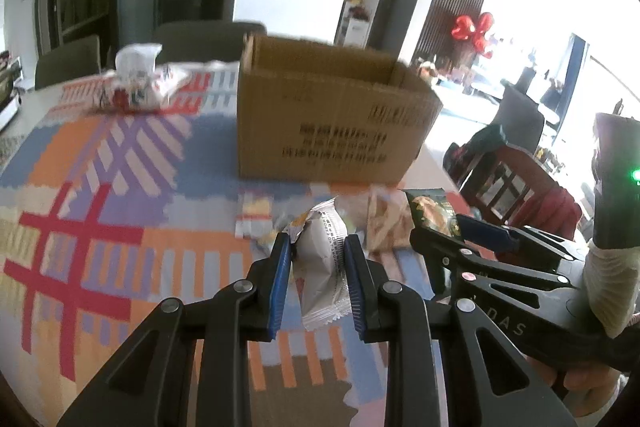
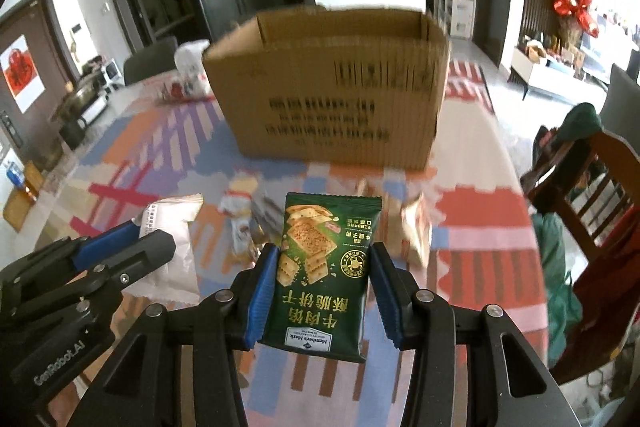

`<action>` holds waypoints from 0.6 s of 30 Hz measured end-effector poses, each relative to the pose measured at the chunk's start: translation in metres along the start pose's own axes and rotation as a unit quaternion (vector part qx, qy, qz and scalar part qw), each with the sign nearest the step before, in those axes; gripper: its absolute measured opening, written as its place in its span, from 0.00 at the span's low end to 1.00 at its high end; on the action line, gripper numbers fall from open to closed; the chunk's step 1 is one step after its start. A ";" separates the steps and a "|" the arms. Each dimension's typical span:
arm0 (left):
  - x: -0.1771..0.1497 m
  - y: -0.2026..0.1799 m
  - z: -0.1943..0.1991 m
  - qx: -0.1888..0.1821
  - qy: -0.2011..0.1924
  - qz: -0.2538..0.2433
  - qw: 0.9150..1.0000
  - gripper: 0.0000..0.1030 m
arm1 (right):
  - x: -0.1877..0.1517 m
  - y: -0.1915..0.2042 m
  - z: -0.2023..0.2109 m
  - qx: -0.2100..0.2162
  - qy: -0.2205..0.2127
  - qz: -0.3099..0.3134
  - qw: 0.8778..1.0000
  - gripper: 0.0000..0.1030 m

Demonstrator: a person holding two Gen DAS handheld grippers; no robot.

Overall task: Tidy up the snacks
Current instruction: 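Carry both packs over the box and open both tools to drop them inside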

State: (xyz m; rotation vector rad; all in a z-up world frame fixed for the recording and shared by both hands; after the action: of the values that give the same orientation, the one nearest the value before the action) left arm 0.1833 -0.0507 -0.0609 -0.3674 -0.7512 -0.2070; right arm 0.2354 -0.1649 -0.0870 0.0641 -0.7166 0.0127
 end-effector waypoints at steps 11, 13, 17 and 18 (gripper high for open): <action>0.059 -0.009 0.026 0.000 -0.059 -0.024 0.998 0.26 | 0.062 0.003 0.033 0.013 -0.065 0.011 0.998 0.46; 0.070 -0.010 0.029 0.001 -0.069 -0.028 0.997 0.26 | 0.074 0.002 0.037 0.012 -0.077 0.016 0.997 0.46; 0.093 -0.014 0.031 0.003 -0.085 -0.039 0.996 0.26 | 0.097 0.004 0.042 0.020 -0.097 0.022 0.995 0.46; 0.100 -0.014 0.030 0.005 -0.089 -0.043 0.995 0.26 | 0.104 0.004 0.042 0.021 -0.102 0.025 0.994 0.46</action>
State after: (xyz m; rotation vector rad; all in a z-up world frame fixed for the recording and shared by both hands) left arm 0.2313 -0.0572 0.0327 -0.3475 -0.9453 -0.2526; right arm 0.2861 -0.1649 0.0136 0.0884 -0.9223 0.0697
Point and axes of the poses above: each gripper's, at about its wrist camera, not at the fingertips, and z roughly against the way its jaws point, y to its left, x to its top, the point moved 7 cm from there along -z, roughly the way its jaws point, and after that the axes turned 4 degrees about -x, right-handed, at the moved point
